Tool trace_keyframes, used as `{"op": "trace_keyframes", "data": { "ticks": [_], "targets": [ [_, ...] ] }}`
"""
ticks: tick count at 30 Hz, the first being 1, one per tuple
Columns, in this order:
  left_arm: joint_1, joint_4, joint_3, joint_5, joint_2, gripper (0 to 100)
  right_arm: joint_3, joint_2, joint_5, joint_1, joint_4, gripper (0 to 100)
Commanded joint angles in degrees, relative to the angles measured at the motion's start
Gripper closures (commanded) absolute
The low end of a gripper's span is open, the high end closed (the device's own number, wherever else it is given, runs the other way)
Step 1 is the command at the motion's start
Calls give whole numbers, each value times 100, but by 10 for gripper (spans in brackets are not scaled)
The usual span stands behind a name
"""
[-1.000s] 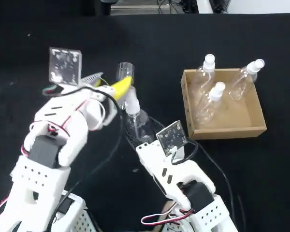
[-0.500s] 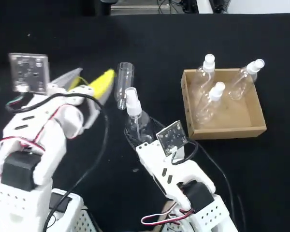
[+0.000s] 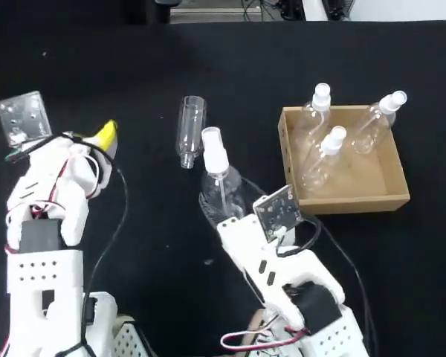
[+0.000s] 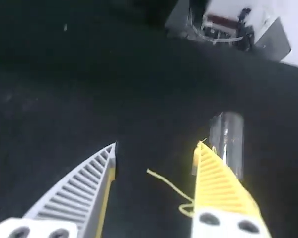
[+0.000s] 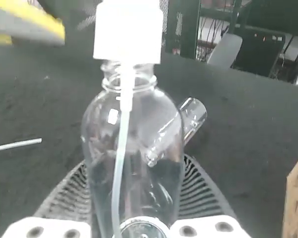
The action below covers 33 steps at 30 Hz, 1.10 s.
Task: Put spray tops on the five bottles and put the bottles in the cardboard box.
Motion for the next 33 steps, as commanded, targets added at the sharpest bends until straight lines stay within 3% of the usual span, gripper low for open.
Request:
{"op": "trace_keyframes", "data": {
  "ticks": [1, 7, 11, 15, 20, 26, 33],
  "targets": [
    [-4, -448, 409, 0, -88, 766, 681, -664, -44, 105, -1591, 987],
    [31, -879, 1024, 18, -88, 766, 919, -418, -44, 0, -2514, 987],
    [-22, -1363, 1499, 659, -88, 766, 927, -31, 0, -246, -3270, 987],
    [-48, -2022, 1991, 1029, -88, 766, 892, 655, 18, -387, -4273, 987],
    [-409, -2980, 2589, 1055, -88, 766, 637, 1956, 554, -396, -5310, 988],
    [-541, -3851, 3125, 1055, -88, 766, -875, 4426, 563, -378, -5451, 988],
    [-567, -3930, 3187, 1618, -70, 766, -1376, 6176, 563, -396, -5459, 987]
  ]
}}
